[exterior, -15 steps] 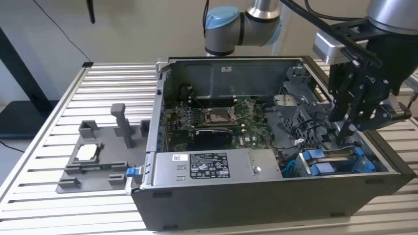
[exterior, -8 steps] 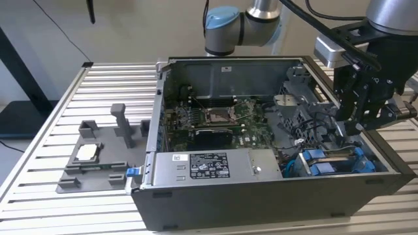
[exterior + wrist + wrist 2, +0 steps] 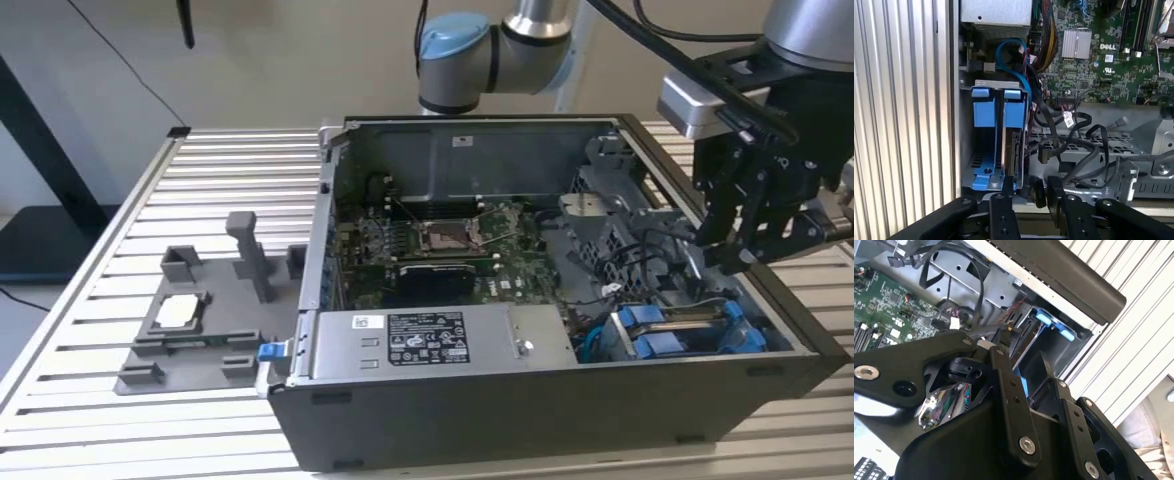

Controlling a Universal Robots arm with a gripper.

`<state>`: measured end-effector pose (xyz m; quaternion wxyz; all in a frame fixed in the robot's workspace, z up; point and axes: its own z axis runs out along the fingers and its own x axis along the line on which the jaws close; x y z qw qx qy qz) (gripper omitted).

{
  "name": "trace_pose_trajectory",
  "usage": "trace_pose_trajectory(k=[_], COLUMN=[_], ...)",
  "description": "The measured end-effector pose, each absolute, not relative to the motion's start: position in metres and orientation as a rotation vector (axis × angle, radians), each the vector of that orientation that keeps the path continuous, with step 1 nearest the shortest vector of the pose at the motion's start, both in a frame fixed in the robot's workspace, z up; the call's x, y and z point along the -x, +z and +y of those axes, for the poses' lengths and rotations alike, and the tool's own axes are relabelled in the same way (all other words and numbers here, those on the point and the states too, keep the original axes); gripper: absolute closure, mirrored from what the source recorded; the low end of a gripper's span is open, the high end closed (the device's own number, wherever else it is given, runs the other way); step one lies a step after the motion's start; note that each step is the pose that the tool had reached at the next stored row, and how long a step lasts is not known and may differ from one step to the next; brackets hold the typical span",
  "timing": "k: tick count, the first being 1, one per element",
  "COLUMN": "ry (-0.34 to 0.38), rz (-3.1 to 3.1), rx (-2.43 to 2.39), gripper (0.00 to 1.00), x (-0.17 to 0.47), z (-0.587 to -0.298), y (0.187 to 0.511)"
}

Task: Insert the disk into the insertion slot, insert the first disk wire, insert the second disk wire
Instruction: 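Insert the first disk wire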

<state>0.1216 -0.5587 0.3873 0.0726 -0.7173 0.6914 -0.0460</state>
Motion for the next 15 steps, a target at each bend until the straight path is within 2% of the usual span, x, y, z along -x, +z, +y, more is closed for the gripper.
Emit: trace_pose_trajectory(k=[13, 14, 15], ry=[-0.155, -0.155, -0.155], rz=[2.080, 2.080, 2.080], rx=[2.161, 2.161, 2.161], gripper=[0.59, 0.61, 0.67], x=[-0.1222, -0.1222, -0.1222], z=[-0.5558, -0.5558, -0.5558], y=[0.3853, 0.3853, 0.3852])
